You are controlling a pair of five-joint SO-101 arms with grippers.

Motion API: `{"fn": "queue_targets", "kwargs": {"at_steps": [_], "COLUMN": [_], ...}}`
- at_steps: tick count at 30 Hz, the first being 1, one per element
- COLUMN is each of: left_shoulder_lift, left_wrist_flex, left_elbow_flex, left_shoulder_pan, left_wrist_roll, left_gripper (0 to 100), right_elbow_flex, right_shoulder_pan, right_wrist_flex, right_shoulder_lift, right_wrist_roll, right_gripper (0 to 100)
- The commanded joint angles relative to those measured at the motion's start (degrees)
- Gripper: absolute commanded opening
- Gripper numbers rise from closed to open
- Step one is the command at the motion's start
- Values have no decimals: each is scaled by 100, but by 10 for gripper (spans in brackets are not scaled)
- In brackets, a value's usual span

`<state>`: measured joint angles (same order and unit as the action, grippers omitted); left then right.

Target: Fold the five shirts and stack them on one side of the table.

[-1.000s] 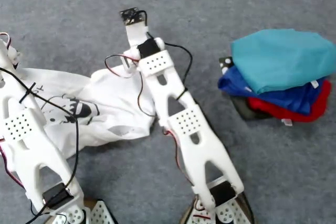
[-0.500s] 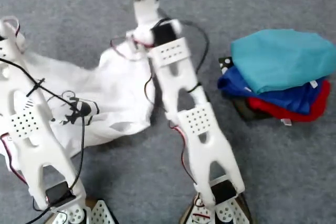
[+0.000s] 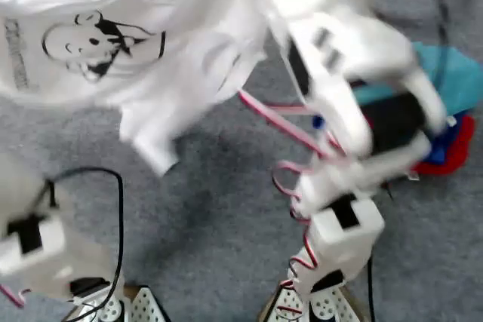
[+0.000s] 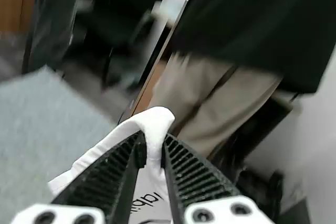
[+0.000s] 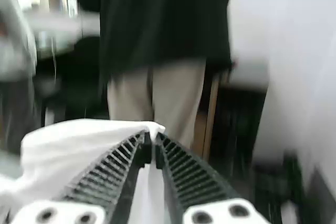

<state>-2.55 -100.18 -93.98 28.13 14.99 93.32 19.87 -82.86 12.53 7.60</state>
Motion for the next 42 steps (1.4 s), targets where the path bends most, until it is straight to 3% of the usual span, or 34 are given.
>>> {"fn": "queue_targets", "kwargs": {"at_steps": [1, 8, 18, 23, 28, 32, 36, 39, 42], "left_shoulder_lift": [980, 2466, 5587, 7108, 7556, 7547, 7240, 6580, 5516], "left_wrist_flex": [-62, -62, -62, -53, 273, 1723, 4088, 6215, 7912], "left_elbow_flex": [-114, 1125, 6022, 8624, 10215, 11516, 13116, 13969, 14075], "left_shoulder_pan": [0, 0, 0, -9, -9, -9, -9, 185, 457], "left_wrist_roll": [-35, -281, -1169, -1618, -1644, -1609, -1574, -1046, -334], "left_gripper": [19, 19, 19, 19, 19, 19, 19, 21, 22], "right_elbow_flex": [127, 127, 119, -101, -1226, -2026, -2466, -2527, -2527], "right_shoulder_pan": [-75, -75, -40, 637, 919, 813, 699, 532, 444], "right_wrist_flex": [202, 220, 229, -18, 26, 712, 1732, 2356, 2752], "right_shoulder_lift": [-734, -1393, -2026, -1912, -1367, -681, 92, 699, 1200], "right_wrist_roll": [-149, -176, -176, -387, -554, -589, -580, -536, -536], "right_gripper": [2, 2, 2, 2, 2, 2, 2, 2, 2]}}
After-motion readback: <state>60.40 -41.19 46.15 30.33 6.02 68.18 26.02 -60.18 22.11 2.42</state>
